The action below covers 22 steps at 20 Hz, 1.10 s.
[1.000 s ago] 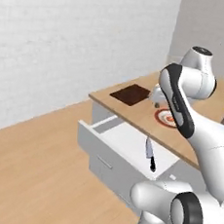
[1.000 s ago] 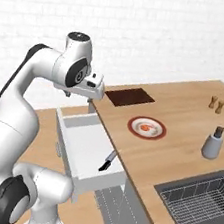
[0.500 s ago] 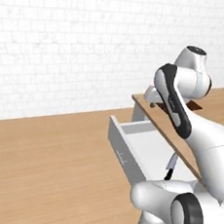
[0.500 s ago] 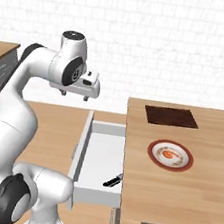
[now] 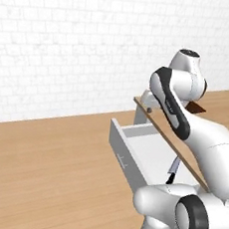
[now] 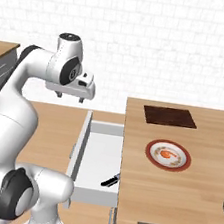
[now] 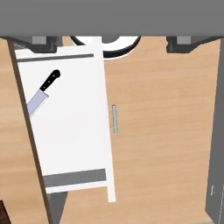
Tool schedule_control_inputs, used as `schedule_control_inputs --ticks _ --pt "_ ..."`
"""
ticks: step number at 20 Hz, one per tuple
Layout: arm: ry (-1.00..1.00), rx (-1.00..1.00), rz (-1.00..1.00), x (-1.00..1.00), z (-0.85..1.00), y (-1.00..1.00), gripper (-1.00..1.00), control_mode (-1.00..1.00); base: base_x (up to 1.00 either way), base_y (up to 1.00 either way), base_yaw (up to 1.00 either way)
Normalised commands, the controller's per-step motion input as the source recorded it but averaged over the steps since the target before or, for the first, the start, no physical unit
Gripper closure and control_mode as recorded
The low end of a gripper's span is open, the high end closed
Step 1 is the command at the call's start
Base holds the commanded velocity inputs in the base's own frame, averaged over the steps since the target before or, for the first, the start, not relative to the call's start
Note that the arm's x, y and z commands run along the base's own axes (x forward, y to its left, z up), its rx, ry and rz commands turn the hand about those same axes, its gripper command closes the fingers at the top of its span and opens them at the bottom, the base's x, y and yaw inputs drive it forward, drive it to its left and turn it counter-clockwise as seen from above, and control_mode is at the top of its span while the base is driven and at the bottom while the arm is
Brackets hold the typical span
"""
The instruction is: Pick up the knife from the drawer and place it on the cutting board. Then place the meat from the plate to the cutting board.
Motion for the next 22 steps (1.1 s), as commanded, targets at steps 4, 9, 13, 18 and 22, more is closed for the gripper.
schedule_control_inputs --ticks 4,9,13,18,22 --pt "0.18 0.01 -0.24 0.53 -0.88 0.00 -1.00 -1.00 0.00 0.00 0.00" --pt "0.25 0.14 -0.09 0.90 -1.00 0.01 -1.00 -1.00 0.00 0.00 0.00" --pt "0.03 0.16 0.00 0.89 -0.71 0.02 -1.00 -1.00 0.00 0.00 0.00" --pt "0.11 -0.02 -0.02 0.53 -0.68 0.00 -1.00 -1.00 0.00 0.00 0.00" --pt "0.30 -0.07 -0.03 0.39 -1.00 0.00 -1.00 -1.00 0.00 0.00 0.00"
